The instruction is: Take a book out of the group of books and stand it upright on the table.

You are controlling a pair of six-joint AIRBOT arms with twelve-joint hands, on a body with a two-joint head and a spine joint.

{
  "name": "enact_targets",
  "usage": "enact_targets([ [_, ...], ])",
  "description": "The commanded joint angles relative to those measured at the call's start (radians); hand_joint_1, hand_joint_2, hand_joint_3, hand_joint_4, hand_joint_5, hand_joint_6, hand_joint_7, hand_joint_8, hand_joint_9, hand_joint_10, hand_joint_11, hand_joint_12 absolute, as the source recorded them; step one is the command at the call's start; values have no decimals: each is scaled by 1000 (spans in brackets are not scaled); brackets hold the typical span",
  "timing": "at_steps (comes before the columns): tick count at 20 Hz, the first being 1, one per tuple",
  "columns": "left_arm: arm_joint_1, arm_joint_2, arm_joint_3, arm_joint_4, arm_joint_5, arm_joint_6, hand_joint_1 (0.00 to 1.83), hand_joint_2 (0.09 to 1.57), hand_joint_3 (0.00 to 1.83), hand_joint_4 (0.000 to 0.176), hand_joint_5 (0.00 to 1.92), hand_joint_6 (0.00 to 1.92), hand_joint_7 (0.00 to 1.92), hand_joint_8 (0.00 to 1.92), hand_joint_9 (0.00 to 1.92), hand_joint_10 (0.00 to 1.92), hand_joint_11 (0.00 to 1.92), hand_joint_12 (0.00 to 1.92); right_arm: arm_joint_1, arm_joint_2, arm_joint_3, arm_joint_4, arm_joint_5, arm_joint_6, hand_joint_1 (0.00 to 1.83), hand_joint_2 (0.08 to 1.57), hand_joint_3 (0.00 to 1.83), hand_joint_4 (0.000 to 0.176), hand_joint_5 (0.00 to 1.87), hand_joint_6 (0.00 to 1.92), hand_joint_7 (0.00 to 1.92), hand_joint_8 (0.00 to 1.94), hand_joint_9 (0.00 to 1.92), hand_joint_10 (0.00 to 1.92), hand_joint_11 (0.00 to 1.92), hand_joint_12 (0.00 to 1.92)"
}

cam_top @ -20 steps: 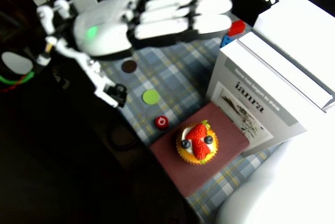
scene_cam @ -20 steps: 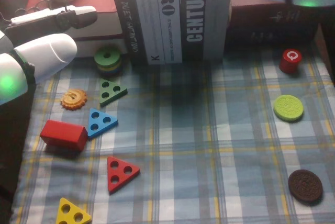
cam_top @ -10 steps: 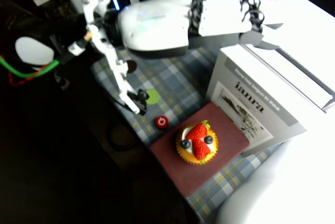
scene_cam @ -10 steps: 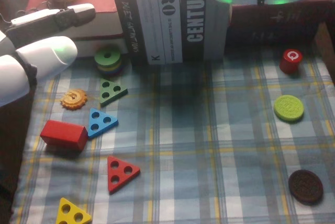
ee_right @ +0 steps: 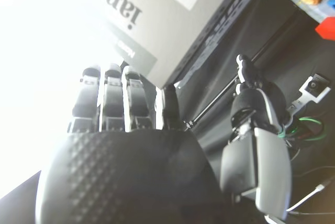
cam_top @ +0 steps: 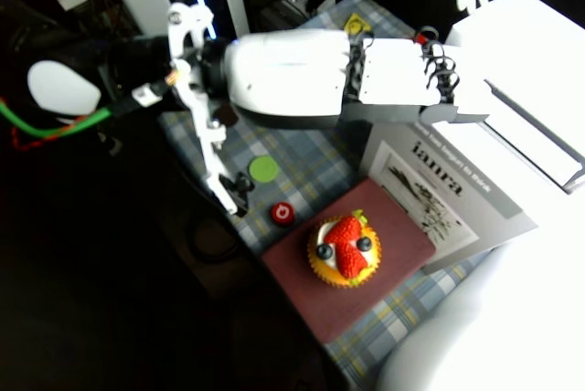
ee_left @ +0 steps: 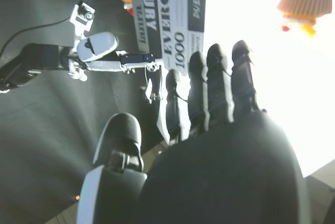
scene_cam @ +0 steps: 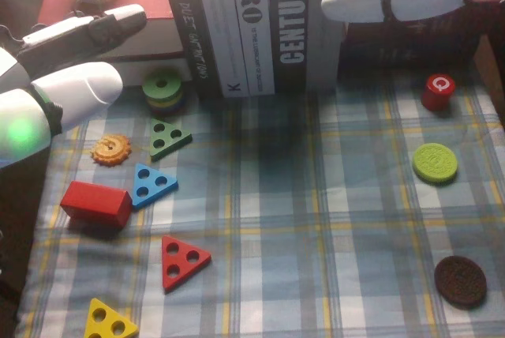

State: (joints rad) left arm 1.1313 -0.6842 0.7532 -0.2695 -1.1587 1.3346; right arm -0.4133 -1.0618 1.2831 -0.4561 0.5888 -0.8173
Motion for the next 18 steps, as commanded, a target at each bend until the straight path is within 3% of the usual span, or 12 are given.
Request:
enact_targets([
  [1,-4,-3,3,4,-122,-6,23,1364,2,176,222,0,267,5,202,6,22,36,18,-1,-6,12,62,-3,0,1116,10,176,140,6,0,0,0,0,28,13],
  [5,-2,-3,0,0,-128,-6,50,1367,0,176,142,0,271,2,226,8,10,32,18,16,-45,-10,61,-3,0,1112,3,176,125,10,0,0,0,0,2,1],
  [10,7,-1,-4,-7,-135,-10,97,1367,0,176,185,7,290,3,238,5,39,48,17,54,-94,-39,63,-5,0,1099,0,176,175,3,0,0,0,0,0,0],
  [13,12,2,-6,-8,-144,-14,74,1370,1,176,193,4,299,5,247,6,40,51,-5,79,-122,-36,83,-7,0,1126,10,176,180,5,0,0,0,0,0,0],
  [16,16,3,-7,-11,-147,-16,166,1372,0,176,228,7,310,3,279,12,58,65,-44,100,-143,-22,110,-8,0,1191,19,176,249,10,3,1,0,0,0,0],
  [18,20,3,-8,-12,-150,-18,103,1369,0,176,226,2,349,7,325,15,76,77,-67,111,-163,-5,128,-29,0,1248,14,176,290,9,28,6,0,0,0,0],
])
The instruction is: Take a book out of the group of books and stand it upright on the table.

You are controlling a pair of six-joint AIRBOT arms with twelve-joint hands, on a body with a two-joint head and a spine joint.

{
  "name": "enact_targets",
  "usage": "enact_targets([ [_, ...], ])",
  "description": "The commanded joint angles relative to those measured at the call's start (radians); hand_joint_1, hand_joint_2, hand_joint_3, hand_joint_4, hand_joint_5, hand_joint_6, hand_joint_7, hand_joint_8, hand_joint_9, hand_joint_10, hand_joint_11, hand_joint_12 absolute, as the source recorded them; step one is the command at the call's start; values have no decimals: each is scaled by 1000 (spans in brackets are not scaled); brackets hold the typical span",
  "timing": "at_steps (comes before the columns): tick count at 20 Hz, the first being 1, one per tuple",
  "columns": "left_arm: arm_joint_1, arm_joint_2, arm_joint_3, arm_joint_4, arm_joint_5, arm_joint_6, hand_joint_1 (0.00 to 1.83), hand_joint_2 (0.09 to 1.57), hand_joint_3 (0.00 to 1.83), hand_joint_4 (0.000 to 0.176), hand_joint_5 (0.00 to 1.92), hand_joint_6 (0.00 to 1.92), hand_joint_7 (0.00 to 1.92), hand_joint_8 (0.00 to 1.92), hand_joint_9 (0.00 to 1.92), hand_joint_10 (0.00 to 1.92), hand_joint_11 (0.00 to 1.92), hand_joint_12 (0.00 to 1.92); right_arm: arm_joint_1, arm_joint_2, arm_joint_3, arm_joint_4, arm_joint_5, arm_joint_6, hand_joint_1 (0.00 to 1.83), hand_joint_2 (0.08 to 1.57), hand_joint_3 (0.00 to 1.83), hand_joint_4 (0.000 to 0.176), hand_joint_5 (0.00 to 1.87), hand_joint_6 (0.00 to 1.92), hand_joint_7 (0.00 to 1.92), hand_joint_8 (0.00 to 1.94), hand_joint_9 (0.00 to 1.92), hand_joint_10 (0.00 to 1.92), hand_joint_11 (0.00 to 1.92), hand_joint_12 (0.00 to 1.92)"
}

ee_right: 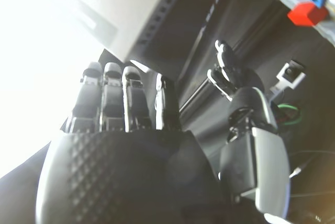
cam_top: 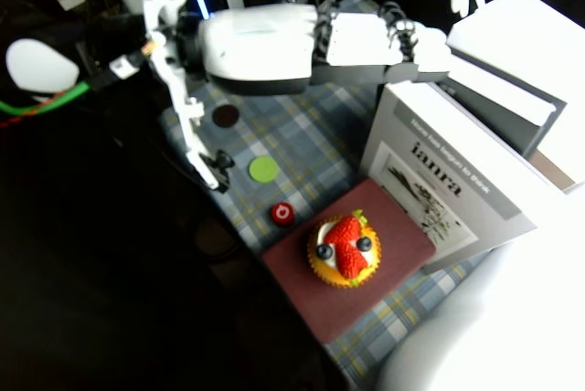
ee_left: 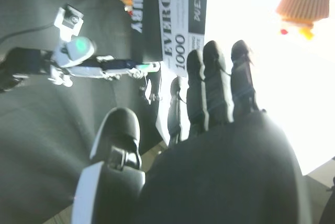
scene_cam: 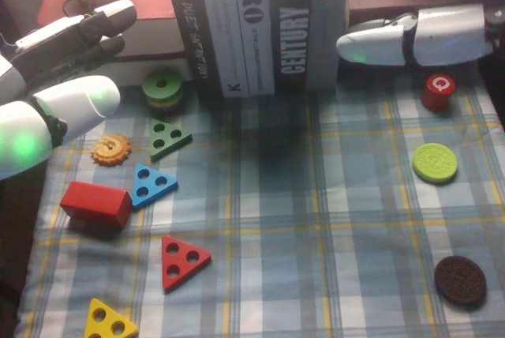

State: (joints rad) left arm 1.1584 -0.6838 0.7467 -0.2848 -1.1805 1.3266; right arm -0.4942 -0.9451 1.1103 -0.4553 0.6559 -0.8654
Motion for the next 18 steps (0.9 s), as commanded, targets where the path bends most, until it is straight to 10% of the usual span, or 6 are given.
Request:
enact_targets([
  [1,-4,3,-2,2,-132,-13,105,1367,0,176,234,4,362,9,345,18,86,82,-8,7,-18,44,65,-62,0,1254,14,176,289,7,17,1,0,0,0,0],
  [15,52,0,-12,-36,-180,-38,130,1368,0,176,262,4,399,6,357,1,85,113,-225,115,-178,99,291,-88,283,1347,0,157,515,7,148,9,0,0,0,0],
  [17,66,-1,-18,-49,-194,-40,122,1367,0,176,260,2,398,3,342,0,73,115,-244,132,-181,34,380,37,456,1056,0,135,289,0,98,1,4,0,0,0],
  [18,76,-2,-20,-56,-204,-44,129,1366,0,176,260,1,404,4,342,1,64,117,-248,144,-184,5,427,86,873,948,0,122,369,9,19,0,0,0,0,0],
])
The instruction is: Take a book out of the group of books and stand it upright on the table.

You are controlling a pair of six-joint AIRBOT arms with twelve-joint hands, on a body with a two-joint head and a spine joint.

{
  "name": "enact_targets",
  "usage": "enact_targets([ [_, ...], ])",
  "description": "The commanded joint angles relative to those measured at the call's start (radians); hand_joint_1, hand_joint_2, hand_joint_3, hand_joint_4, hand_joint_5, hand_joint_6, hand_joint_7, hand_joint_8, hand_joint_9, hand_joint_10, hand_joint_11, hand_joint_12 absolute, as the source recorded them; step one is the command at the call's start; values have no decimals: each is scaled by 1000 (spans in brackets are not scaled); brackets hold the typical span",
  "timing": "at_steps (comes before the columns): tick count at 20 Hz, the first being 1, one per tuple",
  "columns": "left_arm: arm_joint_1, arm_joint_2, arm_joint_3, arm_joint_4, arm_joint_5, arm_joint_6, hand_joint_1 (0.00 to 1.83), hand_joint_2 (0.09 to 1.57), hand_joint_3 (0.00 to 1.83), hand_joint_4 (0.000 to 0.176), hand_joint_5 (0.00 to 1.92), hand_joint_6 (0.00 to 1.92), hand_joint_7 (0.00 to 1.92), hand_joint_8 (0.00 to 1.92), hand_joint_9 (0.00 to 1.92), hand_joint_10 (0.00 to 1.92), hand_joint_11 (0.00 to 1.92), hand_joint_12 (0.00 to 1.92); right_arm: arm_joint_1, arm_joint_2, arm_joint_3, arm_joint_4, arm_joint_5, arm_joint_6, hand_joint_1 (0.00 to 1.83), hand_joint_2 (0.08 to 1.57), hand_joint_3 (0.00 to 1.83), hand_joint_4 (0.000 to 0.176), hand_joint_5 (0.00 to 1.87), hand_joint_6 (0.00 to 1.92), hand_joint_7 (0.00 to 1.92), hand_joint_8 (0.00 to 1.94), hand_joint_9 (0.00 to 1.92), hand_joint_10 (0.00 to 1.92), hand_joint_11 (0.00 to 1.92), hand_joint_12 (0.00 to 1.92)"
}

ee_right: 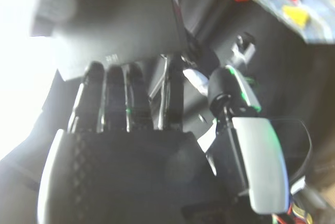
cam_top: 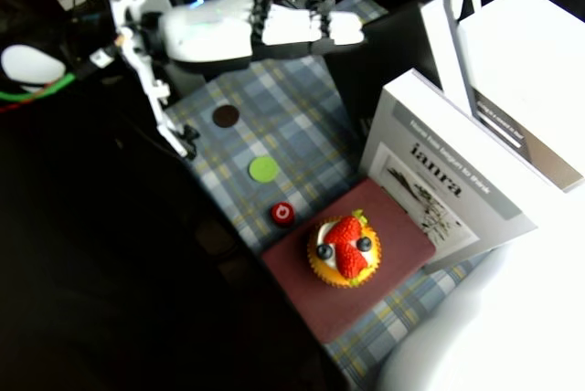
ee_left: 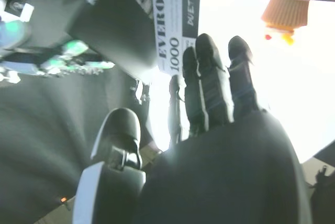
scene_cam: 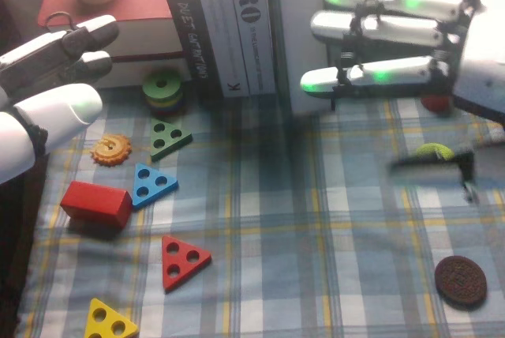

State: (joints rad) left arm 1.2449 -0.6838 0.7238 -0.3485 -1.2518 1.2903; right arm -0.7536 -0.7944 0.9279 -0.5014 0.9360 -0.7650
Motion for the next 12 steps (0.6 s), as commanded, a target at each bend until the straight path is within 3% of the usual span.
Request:
enact_targets([
  [1,2,-3,1,-1,-148,-13,149,1364,0,176,269,3,418,5,367,7,75,132,8,12,-10,28,208,19,985,1132,32,6,458,14,155,9,101,11,38,31],
  [2,13,-3,-1,-6,-160,-17,167,1357,0,176,286,5,442,5,403,2,75,217,7,29,-19,19,257,28,608,1244,24,0,688,46,326,11,171,8,26,48],
  [3,22,-2,-2,-13,-171,-22,168,1356,0,176,289,1,434,3,394,0,44,321,5,43,-26,10,312,37,202,1247,13,8,583,27,277,7,149,2,4,9],
  [4,31,-2,-4,-19,-180,-28,150,1359,0,176,285,0,412,0,368,0,8,386,2,56,-32,5,356,39,40,1338,15,61,503,5,216,1,60,0,0,1],
  [5,38,-2,-5,-24,-191,-34,151,1357,0,176,296,3,401,0,351,0,1,387,0,63,-35,5,401,39,95,1426,27,105,246,0,91,0,50,2,0,0],
  [6,45,-2,-6,-28,-204,-43,138,1358,0,176,296,1,394,1,344,0,0,375,0,64,-32,5,446,38,112,1379,0,0,363,0,356,21,264,178,0,1140],
  [7,53,-2,-5,-30,-224,-57,156,1357,0,176,301,2,401,3,354,4,0,368,0,61,-27,19,487,31,96,1432,8,0,426,11,531,50,508,285,238,1413],
  [8,56,-2,-5,-31,-244,-66,172,1365,1,176,294,1,407,3,363,5,0,360,0,57,-25,42,504,15,292,1355,1,0,563,69,621,98,403,916,195,1787],
  [9,59,-2,-3,-31,-274,-81,182,1360,0,176,310,4,426,6,399,12,0,351,-6,48,-19,86,509,-6,58,1330,0,0,595,105,662,126,362,1062,57,1852],
  [11,59,-7,11,-30,-335,-136,110,1355,0,176,314,1,416,2,408,4,11,311,-35,17,7,169,509,-7,1,1418,16,0,482,58,596,74,332,915,90,1718],
  [12,59,-14,20,-30,-361,-165,122,1343,0,160,294,0,383,0,356,0,1,285,-49,2,17,208,509,-7,0,1421,16,0,478,55,594,71,332,905,93,1710],
])
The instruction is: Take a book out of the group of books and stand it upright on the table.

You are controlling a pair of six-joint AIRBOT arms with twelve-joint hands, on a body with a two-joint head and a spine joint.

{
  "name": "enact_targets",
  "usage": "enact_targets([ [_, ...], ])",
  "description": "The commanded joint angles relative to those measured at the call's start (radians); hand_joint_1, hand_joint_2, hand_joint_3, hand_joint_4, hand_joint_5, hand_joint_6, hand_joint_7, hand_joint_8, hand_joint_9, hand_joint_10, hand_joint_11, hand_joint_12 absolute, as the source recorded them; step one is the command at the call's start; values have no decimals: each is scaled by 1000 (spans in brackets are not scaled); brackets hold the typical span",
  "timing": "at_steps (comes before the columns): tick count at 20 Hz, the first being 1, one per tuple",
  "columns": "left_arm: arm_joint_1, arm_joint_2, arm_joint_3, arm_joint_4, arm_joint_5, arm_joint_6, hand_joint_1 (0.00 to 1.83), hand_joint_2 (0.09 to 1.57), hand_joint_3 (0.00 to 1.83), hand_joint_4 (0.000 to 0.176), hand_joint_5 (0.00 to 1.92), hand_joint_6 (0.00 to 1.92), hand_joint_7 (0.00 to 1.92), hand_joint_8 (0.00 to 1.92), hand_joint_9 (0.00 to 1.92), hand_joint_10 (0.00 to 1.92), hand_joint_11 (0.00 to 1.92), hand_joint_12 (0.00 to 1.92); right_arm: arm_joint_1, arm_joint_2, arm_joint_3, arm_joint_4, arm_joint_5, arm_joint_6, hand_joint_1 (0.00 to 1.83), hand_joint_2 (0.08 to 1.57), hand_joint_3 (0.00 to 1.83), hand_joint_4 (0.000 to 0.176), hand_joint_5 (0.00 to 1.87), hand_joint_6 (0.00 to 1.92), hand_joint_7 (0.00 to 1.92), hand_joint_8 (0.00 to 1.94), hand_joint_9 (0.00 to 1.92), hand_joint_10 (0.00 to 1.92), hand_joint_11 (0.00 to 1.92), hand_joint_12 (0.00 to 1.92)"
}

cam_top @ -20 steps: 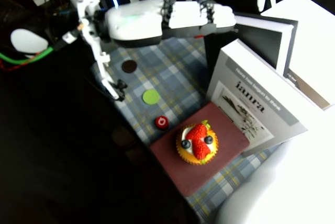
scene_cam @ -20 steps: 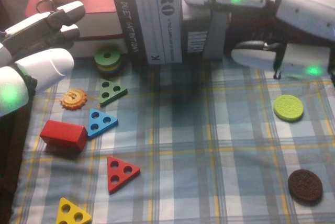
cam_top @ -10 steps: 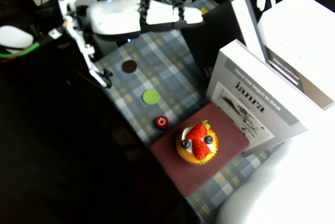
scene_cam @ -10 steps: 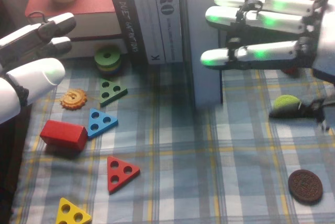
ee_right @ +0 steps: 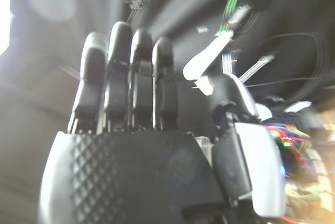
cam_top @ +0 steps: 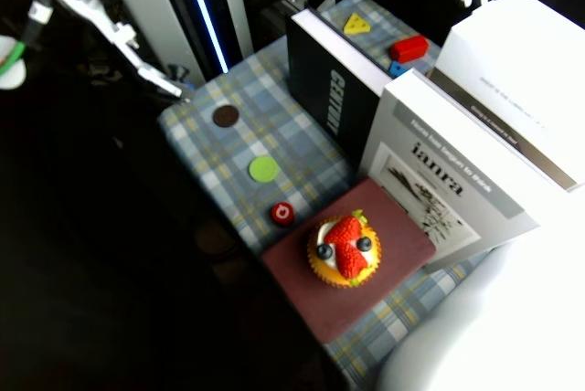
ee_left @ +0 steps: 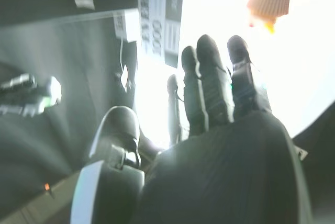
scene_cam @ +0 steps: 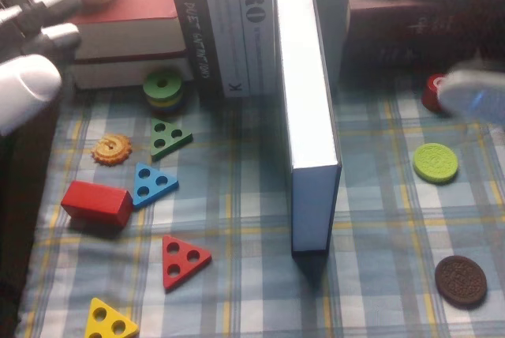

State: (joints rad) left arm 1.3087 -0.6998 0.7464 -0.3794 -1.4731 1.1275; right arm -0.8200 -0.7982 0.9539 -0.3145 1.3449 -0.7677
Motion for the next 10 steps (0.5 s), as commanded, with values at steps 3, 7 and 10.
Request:
enact_targets([
  [3,-21,-30,28,3,-233,-81,365,1267,0,52,214,0,255,0,200,0,82,185,-19,-49,39,122,100,39,0,1423,15,0,477,55,594,68,334,900,93,1709],
  [7,-53,-60,71,7,-261,-178,402,1172,0,0,177,0,296,4,275,6,164,245,-83,-116,117,233,124,166,0,1423,14,0,477,54,595,66,335,896,93,1709],
  [10,-85,-60,90,34,-262,-236,391,1225,12,0,146,0,276,1,319,3,108,487,-115,-114,119,273,184,189,542,1226,0,121,238,1,307,2,219,131,3,535],
])
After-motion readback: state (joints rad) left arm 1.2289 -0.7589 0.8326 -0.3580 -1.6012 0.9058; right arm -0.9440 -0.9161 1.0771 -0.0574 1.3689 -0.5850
